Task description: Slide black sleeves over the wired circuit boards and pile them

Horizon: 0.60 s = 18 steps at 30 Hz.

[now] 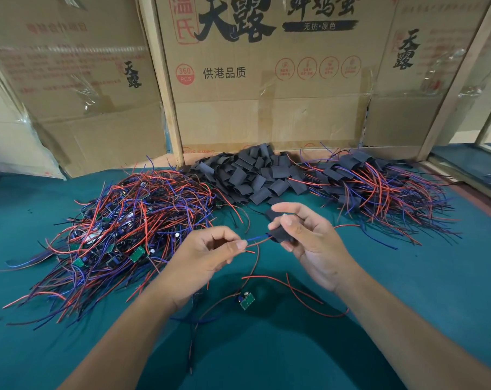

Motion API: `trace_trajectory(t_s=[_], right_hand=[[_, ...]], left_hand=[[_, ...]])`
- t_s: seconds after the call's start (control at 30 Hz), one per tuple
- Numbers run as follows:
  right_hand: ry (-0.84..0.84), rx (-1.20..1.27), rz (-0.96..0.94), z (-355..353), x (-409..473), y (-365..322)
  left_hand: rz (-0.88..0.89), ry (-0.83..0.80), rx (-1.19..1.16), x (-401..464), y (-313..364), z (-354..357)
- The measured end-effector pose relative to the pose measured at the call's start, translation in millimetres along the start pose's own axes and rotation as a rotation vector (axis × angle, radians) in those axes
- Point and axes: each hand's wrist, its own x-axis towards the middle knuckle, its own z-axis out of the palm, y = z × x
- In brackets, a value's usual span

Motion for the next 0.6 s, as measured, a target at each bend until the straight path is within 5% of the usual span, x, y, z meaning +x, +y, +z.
trace_trajectory(t_s=[0.33, 0.6], right_hand=[[0.165, 0.262, 0.136, 16.3, -0.7, 13.7], [0.138, -0.068, 0.255, 27.2, -11.0, 29.4]], left_hand=[[-0.007, 0.049, -0.064, 0.8, -4.2, 16.7], [-0.009, -0.01, 0.02, -2.5, -2.1, 28.6]])
